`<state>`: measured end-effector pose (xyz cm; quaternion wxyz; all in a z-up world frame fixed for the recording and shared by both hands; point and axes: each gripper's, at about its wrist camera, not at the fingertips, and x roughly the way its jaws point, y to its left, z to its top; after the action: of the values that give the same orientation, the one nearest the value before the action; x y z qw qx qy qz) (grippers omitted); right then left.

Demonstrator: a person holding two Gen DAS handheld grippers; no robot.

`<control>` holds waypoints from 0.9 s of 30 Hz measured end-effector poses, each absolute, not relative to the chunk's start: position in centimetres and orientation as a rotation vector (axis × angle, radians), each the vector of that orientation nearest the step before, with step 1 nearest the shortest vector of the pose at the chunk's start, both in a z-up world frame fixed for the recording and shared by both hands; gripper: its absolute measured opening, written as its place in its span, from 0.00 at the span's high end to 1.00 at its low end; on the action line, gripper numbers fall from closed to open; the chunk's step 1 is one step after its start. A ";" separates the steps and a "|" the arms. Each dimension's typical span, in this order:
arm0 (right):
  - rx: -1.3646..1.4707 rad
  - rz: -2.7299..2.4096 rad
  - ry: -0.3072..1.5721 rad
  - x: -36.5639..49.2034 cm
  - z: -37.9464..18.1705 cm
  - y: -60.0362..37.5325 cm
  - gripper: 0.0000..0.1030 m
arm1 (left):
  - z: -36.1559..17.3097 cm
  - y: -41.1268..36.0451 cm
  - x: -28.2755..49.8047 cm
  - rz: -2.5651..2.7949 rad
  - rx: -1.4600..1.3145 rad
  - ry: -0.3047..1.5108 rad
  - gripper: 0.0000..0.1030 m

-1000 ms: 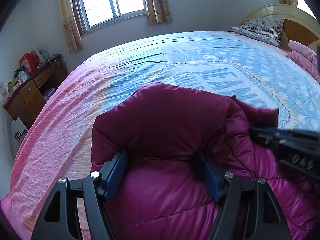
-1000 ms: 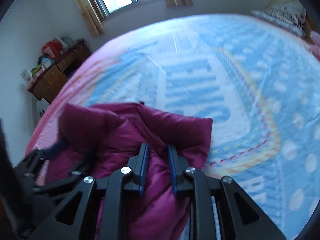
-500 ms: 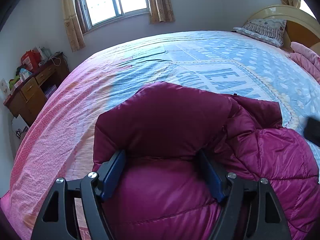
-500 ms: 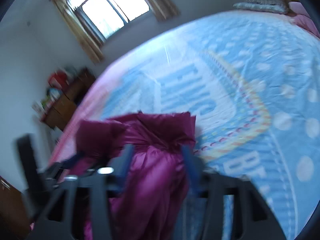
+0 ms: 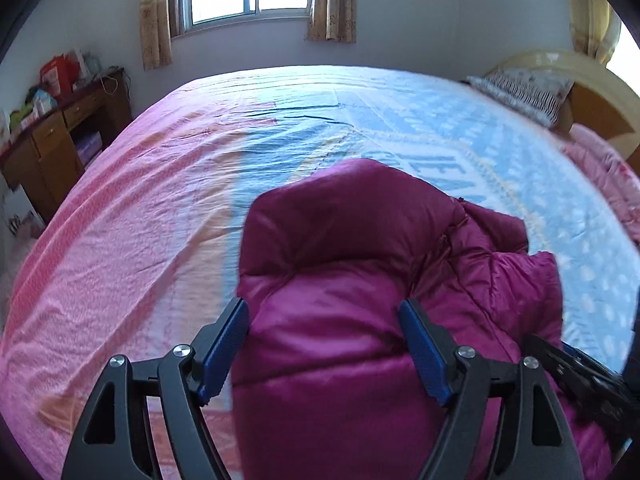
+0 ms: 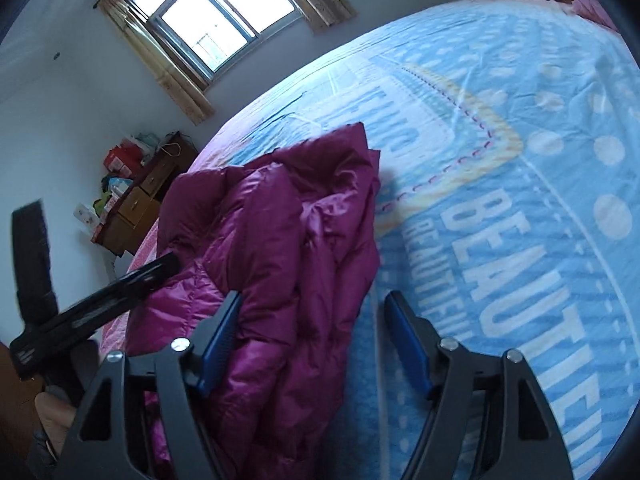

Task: Fold large clothes

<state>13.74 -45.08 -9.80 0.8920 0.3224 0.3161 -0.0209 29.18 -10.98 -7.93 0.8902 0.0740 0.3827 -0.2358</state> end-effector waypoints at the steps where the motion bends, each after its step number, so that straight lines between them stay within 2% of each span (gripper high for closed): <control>1: 0.664 -0.036 0.657 13.5 -9.7 -45.2 0.26 | -8.0 -10.1 29.0 -0.487 0.142 0.792 0.21; 4: 0.658 -0.019 0.658 13.0 -9.5 -46.0 0.22 | -8.8 -8.0 29.1 -0.492 0.067 0.823 0.21; 10: 0.652 0.003 0.661 11.1 -10.3 -47.1 0.22 | -10.4 -4.3 30.0 -0.550 -0.174 0.885 0.21; 14: 0.646 0.008 0.660 9.9 -10.5 -48.1 0.22 | -9.1 -1.4 29.5 -0.526 -0.291 0.793 0.21; 16: 0.641 0.013 0.662 9.9 -10.8 -47.7 0.22 | -8.9 -1.4 29.9 -0.527 -0.265 0.788 0.21; 21: 0.606 0.021 0.682 11.0 -11.0 -46.2 0.22 | -11.7 -4.7 30.8 -0.703 -0.249 0.905 0.21; 24: 0.594 0.018 0.694 11.0 -11.6 -46.3 0.24 | -13.0 -5.6 31.2 -0.738 -0.279 0.961 0.21; 27: 0.574 0.016 0.706 10.8 -12.0 -46.6 0.35 | -13.4 -5.3 31.7 -0.749 -0.315 0.981 0.26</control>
<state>10.76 -46.57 -12.01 0.8983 0.2773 0.3409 0.0077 31.67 -5.27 -13.44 0.8040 -0.1469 0.4579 -0.3498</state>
